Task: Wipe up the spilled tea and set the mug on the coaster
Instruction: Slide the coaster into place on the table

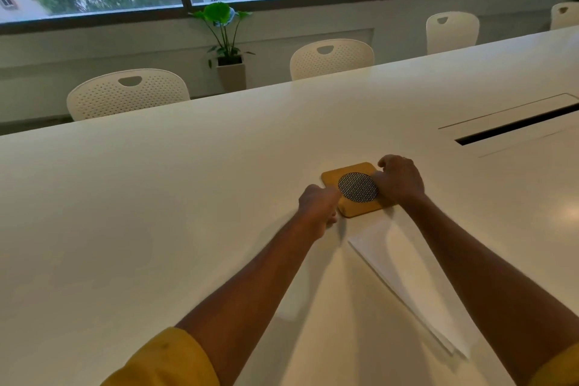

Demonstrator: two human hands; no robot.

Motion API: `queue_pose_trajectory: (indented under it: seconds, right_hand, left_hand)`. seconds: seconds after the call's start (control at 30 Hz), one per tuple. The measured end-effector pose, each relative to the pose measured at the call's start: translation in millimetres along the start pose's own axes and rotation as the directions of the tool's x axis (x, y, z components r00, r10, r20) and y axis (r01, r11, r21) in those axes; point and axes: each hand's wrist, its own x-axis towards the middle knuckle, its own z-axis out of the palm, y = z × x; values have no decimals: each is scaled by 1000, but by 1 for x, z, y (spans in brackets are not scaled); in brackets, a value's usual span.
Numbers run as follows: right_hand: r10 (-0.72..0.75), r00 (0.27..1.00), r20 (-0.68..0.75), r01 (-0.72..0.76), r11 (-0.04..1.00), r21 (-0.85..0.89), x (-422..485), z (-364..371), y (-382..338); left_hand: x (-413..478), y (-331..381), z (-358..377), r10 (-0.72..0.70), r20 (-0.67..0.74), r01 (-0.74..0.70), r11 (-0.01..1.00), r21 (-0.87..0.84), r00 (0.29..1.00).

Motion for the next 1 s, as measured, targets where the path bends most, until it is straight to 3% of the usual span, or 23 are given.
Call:
queue_pose_trajectory:
  seconds: [0.1,0.47,0.67,1.0]
  right_hand:
    - [79,989,126,-66,993,-102,10,2,3]
    - [177,975,135,-191,976,103,20,6,7]
    - [105,988,116,-127,971,202,14,-3,-15]
    - [-107,980,170,32,918,395,-41,14,-113]
  left_hand:
    - [4,1,11,-25,-29,26,999,20,999]
    - [10,0,15,-49,-115,38,994,-98,992]
    - [3,-14,-13,-33,-163,5,985,-170,986]
    - [-66,-34,-122,67,-399,-141,977,-160,914]
